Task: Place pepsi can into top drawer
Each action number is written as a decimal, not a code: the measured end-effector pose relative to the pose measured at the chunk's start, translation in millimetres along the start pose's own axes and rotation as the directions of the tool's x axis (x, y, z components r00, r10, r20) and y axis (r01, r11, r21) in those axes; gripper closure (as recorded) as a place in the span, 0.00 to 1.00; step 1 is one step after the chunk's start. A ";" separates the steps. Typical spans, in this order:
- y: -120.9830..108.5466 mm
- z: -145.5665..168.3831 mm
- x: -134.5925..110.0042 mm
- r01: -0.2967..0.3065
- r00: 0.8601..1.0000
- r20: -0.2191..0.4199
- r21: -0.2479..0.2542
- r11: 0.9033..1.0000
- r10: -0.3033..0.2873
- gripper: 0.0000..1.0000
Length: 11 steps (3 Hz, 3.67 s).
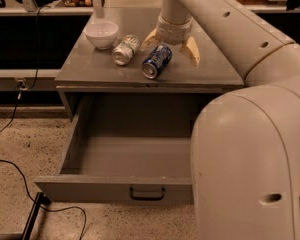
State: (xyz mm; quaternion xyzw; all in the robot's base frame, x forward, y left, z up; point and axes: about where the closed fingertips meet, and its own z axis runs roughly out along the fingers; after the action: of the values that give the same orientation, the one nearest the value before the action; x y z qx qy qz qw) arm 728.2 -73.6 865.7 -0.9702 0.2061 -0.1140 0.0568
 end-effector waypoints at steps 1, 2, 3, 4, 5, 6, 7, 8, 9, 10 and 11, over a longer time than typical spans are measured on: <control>-3.4 14.2 0.7 -0.032 0.999 0.001 -0.031 0.999 0.032 0.00; -7.5 24.8 -1.8 -0.045 0.999 0.013 -0.047 0.998 0.045 0.16; -9.0 33.3 -5.6 -0.052 0.998 0.033 -0.045 0.998 0.054 0.39; -11.7 36.8 -8.9 -0.063 0.996 0.059 -0.017 0.998 0.064 0.62; -13.2 37.0 -12.4 -0.087 0.992 0.092 0.009 0.996 0.086 0.85; -12.2 34.9 -12.9 -0.095 0.991 0.097 0.013 0.995 0.094 1.00; 3.2 15.6 -20.9 -0.211 0.967 0.158 0.068 0.975 0.198 1.00; 21.6 -15.6 -36.8 -0.309 0.937 0.208 0.114 0.944 0.281 1.00; 39.8 -30.4 -60.0 -0.401 0.896 0.283 0.187 0.897 0.342 1.00; 39.8 -30.3 -60.1 -0.401 0.896 0.283 0.187 0.897 0.342 1.00; 36.1 -27.9 -69.8 -0.447 0.869 0.321 0.183 0.876 0.376 1.00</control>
Offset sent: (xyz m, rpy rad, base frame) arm 0.0013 0.0115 -0.0285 -0.0454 0.0805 -0.0706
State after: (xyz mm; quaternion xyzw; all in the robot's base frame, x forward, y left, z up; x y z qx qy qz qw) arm 645.3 -79.4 873.2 -0.8943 0.3834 0.0119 0.2305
